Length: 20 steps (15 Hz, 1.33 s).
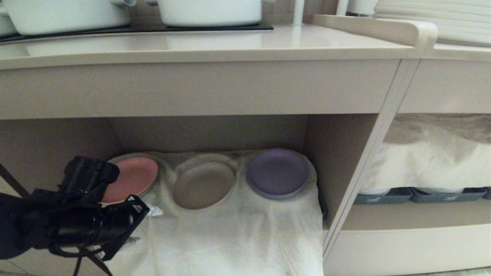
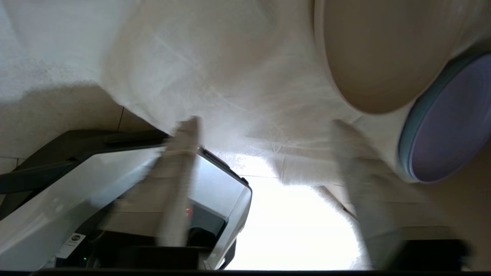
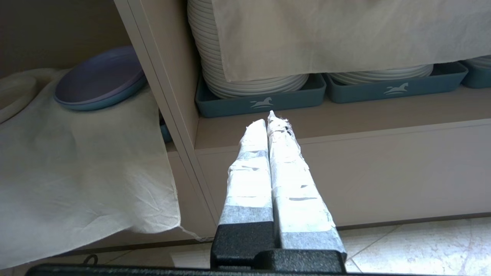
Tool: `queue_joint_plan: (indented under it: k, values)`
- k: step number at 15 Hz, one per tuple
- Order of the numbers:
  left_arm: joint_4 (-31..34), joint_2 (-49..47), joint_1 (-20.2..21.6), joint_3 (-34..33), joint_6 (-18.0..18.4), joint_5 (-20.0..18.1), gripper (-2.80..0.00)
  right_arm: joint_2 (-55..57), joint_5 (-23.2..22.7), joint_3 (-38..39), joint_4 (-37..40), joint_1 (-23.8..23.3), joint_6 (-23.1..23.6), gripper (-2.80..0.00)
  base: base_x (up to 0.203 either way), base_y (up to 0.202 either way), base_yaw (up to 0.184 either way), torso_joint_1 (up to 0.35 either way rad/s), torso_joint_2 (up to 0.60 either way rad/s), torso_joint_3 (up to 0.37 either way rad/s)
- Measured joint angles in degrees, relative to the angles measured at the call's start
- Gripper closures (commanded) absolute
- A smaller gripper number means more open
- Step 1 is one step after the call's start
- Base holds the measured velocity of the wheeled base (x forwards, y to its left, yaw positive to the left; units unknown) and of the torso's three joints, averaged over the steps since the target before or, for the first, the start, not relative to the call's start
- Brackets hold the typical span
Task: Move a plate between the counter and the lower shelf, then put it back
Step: Pick up the plate in the cupboard
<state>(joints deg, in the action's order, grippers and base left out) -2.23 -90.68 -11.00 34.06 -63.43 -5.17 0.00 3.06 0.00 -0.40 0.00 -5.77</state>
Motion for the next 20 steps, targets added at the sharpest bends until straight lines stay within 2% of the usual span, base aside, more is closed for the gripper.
queue_joint_plan:
  k: [6,14,17,20]
  values:
    - [3.5,5.4,-0.1,-1.8,0.5,-0.4,0.0,0.0,0.0,0.0,0.0,0.0,0.0,0.0,0.0,0.0,0.0,0.0,0.0,0.0]
    - [10.6,16.9,-1.6,-4.9,5.6,-0.6,0.0,0.0,0.0,0.0,0.0,0.0,0.0,0.0,0.0,0.0,0.0,0.0,0.0,0.0]
    - [14.2,23.0,-3.3,-5.3,10.6,-0.2,0.0,0.0,0.0,0.0,0.0,0.0,0.0,0.0,0.0,0.0,0.0,0.0,0.0,0.0]
    - [17.0,29.2,-3.9,-5.4,18.8,0.9,0.0,0.0,0.0,0.0,0.0,0.0,0.0,0.0,0.0,0.0,0.0,0.0,0.0,0.0]
